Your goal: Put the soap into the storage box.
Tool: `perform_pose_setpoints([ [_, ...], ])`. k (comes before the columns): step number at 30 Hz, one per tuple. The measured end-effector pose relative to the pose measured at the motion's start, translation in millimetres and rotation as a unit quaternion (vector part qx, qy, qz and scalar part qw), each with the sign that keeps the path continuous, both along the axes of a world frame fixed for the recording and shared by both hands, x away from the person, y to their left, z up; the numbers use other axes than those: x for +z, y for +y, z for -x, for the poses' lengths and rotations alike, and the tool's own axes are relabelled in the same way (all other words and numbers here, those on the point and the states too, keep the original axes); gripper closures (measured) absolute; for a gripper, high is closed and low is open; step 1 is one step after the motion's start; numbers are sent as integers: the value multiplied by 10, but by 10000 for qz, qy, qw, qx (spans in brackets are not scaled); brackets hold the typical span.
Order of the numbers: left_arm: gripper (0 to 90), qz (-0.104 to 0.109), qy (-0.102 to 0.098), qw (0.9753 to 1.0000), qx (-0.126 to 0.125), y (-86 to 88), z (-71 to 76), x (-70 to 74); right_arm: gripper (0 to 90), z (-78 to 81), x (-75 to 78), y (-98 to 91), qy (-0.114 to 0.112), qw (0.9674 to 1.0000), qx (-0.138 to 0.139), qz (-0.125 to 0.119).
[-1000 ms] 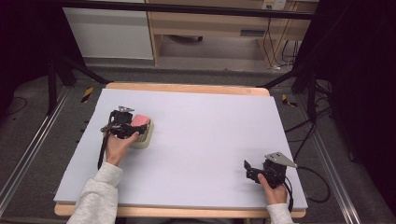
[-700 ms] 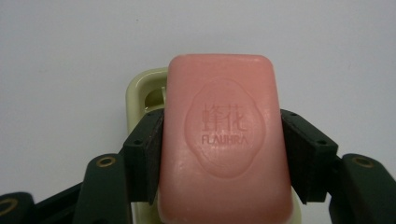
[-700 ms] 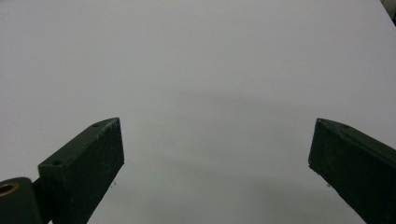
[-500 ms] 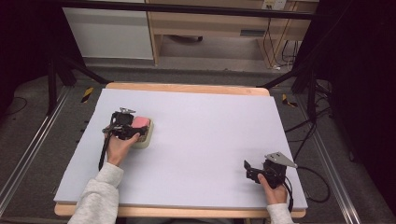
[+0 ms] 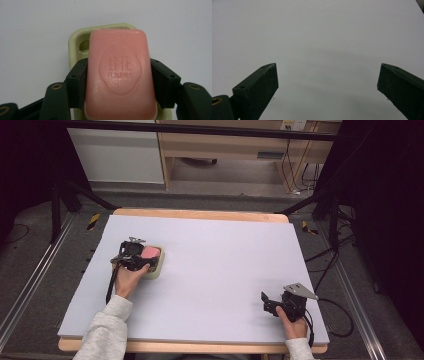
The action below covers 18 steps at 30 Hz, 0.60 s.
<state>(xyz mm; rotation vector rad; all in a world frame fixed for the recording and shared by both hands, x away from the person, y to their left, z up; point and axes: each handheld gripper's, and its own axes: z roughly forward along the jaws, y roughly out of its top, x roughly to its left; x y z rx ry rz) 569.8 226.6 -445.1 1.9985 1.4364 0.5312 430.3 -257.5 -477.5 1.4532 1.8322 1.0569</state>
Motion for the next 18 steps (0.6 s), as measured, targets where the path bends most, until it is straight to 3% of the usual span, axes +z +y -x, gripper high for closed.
perform_pose_setpoints([
  [18, 374, -33, 37, 10000, 41, -15, -13, -58, 36, -1, 1, -1, -12, 10000, 5, 11],
])
